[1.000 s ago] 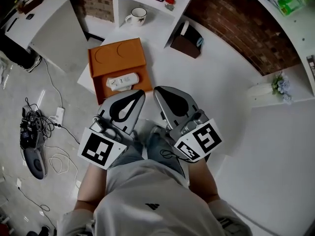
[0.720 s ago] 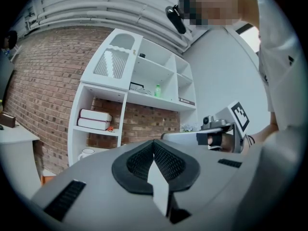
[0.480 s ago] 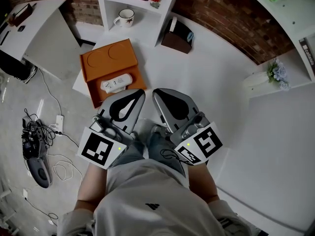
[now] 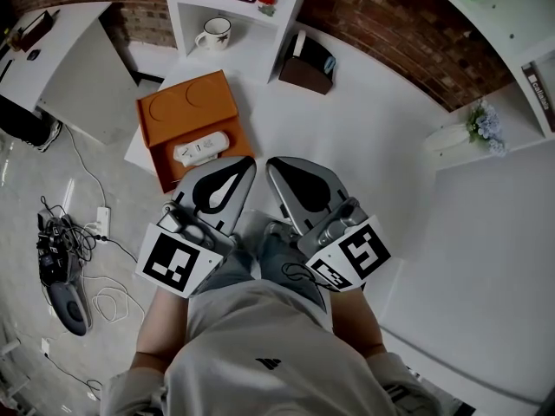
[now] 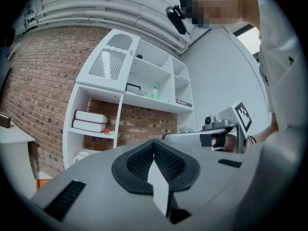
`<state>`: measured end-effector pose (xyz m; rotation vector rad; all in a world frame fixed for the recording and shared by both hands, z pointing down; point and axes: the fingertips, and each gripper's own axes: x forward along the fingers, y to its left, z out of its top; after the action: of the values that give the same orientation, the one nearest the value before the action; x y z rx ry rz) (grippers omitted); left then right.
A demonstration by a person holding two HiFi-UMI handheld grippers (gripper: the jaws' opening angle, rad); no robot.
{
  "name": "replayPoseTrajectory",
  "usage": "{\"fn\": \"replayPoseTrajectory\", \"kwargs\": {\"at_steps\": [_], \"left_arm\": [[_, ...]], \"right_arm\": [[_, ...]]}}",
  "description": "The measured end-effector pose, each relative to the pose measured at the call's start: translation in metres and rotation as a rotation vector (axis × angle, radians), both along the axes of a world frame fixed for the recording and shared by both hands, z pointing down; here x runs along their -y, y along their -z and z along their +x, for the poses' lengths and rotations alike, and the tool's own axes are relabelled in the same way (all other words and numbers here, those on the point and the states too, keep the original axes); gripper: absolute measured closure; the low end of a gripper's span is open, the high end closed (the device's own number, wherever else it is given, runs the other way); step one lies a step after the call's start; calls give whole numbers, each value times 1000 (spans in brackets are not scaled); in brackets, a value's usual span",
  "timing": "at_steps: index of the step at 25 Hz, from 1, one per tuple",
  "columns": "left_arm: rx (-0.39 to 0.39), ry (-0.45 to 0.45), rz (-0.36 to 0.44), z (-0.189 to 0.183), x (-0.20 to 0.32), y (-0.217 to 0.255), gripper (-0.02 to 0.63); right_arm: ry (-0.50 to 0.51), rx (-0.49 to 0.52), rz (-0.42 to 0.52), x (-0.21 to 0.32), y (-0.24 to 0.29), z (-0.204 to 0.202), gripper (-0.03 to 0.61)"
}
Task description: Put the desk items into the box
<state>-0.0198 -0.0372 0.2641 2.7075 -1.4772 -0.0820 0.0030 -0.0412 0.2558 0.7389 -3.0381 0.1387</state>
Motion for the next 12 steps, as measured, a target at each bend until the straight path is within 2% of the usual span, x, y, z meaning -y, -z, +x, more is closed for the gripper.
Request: {"fn": "replayPoseTrajectory", "kwargs": {"at_steps": [12], "left_arm": [[-8, -11, 5, 1, 2, 2, 600]], "right_arm": [[4, -10, 8, 0, 1, -2, 571]]}}
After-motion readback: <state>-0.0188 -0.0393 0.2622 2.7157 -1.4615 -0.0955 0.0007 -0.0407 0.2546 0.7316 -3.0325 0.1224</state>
